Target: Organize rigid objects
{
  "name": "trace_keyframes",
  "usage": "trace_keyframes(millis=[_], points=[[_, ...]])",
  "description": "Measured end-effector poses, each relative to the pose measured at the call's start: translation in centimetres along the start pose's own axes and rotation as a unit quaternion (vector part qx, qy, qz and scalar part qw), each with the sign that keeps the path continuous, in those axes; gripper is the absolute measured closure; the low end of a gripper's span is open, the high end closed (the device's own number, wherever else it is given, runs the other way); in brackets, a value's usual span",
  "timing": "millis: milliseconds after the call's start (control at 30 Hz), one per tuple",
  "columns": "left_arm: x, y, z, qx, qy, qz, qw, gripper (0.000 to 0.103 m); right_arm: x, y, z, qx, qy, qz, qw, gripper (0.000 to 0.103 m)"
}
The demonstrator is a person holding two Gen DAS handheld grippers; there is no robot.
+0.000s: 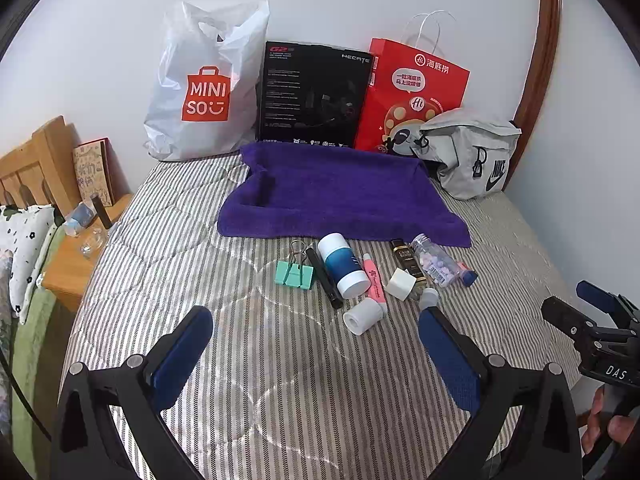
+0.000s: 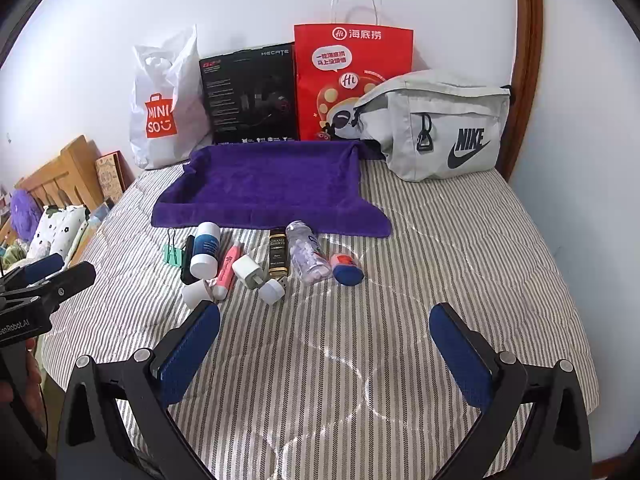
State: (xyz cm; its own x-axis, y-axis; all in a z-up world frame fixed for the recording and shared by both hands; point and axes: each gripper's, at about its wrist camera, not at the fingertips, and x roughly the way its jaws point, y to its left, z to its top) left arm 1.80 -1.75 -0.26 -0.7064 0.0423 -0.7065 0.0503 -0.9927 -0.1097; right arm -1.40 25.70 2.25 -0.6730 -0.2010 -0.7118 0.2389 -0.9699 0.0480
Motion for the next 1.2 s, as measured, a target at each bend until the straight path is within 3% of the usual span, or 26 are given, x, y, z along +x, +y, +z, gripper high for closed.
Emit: trace_keyframes(millis=[1200], points=[[-0.16,-0.41,0.36,0.007,0.007,0.003,0.9999,0.0,-0.47,0.14,-0.36,-0.001,0.001,0.006,1.0,0.0]])
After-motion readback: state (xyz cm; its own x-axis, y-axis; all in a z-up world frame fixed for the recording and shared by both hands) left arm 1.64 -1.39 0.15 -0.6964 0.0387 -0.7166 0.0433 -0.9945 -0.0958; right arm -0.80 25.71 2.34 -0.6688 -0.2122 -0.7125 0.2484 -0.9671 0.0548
